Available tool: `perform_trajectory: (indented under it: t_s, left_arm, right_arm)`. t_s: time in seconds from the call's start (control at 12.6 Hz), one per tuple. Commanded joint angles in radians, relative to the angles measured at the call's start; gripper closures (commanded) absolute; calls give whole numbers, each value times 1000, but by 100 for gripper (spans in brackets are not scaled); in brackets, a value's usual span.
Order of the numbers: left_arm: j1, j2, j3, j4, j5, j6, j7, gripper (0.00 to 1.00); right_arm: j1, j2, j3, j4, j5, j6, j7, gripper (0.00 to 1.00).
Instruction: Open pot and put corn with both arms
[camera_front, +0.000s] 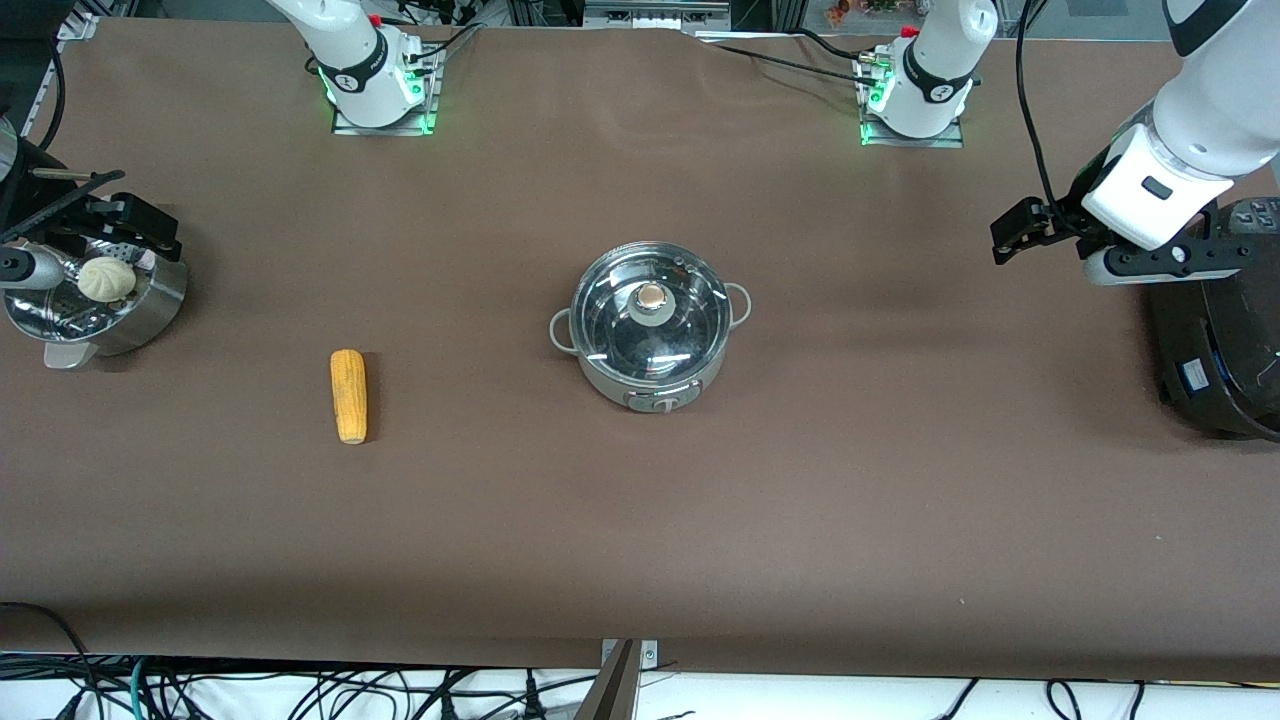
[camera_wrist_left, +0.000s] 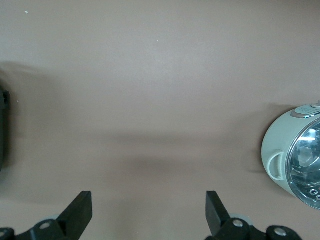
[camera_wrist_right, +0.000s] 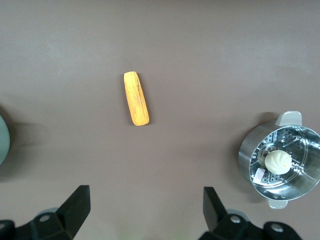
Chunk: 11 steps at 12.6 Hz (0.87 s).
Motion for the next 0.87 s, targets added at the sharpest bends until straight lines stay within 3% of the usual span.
perform_trajectory:
  t_s: [0.0,0.55,0.79]
  left_arm:
    - [10,3,-13,12,23,-12,13,0]
    - [10,15,-13,27,23,-27,17,0]
    - [-8,29,-14,27,12,-27,45,0]
  right_arm:
    - [-6,9,3,25,-4,-19,3,0]
    - [-11,9,0,25,-4,-13,1,0]
    - [-11,58,2,22,-18,10,-11,0]
